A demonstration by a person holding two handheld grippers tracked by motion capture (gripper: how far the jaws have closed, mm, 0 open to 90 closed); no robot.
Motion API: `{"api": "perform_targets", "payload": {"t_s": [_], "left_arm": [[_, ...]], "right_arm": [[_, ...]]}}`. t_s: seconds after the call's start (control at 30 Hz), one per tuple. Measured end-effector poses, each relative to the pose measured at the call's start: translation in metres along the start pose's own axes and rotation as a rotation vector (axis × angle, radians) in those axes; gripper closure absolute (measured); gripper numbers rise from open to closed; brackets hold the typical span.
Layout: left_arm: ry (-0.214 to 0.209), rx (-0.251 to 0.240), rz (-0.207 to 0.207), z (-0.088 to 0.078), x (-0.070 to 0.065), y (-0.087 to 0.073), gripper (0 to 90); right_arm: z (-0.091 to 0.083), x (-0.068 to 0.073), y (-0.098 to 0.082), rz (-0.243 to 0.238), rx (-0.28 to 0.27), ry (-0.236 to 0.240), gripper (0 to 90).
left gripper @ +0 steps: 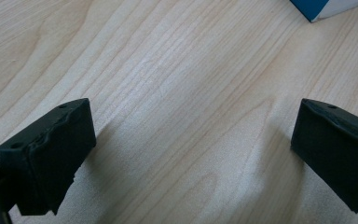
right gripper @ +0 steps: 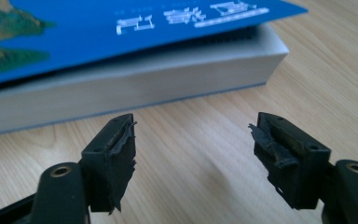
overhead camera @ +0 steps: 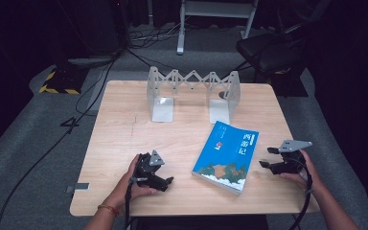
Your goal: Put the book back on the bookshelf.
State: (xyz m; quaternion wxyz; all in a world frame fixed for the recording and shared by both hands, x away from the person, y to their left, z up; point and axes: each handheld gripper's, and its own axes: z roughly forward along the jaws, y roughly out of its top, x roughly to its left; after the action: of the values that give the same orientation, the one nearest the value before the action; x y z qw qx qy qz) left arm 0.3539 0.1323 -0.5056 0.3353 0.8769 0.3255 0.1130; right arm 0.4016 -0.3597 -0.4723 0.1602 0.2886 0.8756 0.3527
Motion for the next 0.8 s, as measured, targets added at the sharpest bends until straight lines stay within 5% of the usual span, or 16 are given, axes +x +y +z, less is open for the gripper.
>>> {"api": "perform_targets", "payload": {"t_s": [0.2,0.47,0.8], "left_arm": [[-0.004,0.000,0.007,0.000,0.001,0.000,0.2],[-0.005,0.000,0.007,0.000,0.001,0.000,0.3],[-0.010,0.001,0.016,0.000,0.001,0.000,0.3]], "right_arm": [[0.010,0.001,0.015,-0.015,0.081,-0.016,32.1],[0.015,0.013,0.017,-0.019,0.020,0.051,32.4],[0.019,0.015,0.009,-0.018,0.042,0.062,33.4]]}}
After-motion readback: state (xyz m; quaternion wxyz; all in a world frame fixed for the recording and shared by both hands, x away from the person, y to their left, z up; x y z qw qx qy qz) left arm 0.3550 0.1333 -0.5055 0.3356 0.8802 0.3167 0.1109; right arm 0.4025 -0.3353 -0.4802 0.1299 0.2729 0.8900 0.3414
